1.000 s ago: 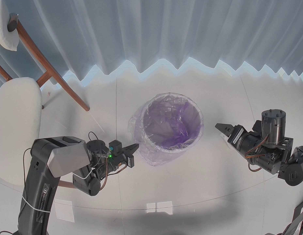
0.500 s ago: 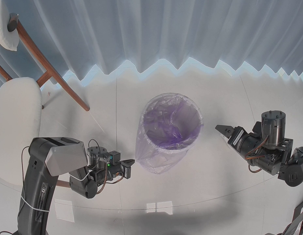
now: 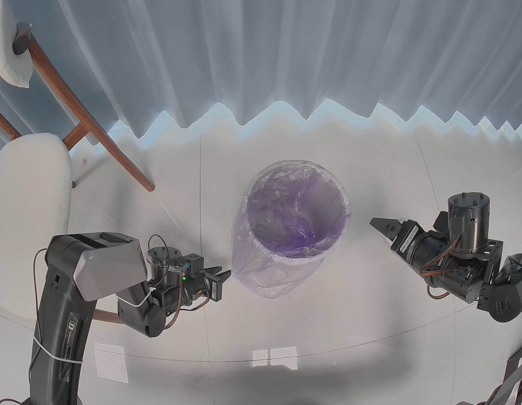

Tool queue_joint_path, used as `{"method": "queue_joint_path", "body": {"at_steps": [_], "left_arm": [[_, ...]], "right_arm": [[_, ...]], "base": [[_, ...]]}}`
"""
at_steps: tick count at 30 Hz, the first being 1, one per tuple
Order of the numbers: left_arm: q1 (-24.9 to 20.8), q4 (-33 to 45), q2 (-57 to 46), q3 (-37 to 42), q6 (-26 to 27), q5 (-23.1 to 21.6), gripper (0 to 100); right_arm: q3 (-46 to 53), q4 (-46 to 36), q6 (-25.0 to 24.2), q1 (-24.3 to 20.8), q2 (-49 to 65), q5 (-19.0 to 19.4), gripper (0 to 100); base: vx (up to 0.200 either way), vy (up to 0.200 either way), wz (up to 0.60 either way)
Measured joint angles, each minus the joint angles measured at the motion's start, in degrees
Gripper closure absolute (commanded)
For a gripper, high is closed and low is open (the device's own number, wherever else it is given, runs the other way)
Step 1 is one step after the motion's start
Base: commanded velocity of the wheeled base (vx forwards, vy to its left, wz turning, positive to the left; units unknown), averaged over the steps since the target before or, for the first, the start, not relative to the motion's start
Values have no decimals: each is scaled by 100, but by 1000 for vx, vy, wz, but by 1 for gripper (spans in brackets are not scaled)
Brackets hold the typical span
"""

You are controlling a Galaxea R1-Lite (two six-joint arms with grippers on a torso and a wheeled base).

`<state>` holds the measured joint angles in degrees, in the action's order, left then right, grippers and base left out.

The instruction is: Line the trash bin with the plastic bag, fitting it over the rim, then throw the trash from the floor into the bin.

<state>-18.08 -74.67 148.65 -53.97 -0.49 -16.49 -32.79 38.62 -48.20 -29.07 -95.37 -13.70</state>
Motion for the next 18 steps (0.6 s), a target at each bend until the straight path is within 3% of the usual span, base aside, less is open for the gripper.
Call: {"method": "queue_joint_path", "body": {"at_steps": [11, 18], "left_arm": [[80, -985, -1163, 2406, -154, -340, 0], [144, -1167, -2878, 3252, -965, -373, 0]], "right_arm": [[193, 13, 17, 11, 17, -6, 0], [521, 169, 77, 20, 94, -63, 0]], "base": [[0, 0, 0], [0, 0, 0]]}}
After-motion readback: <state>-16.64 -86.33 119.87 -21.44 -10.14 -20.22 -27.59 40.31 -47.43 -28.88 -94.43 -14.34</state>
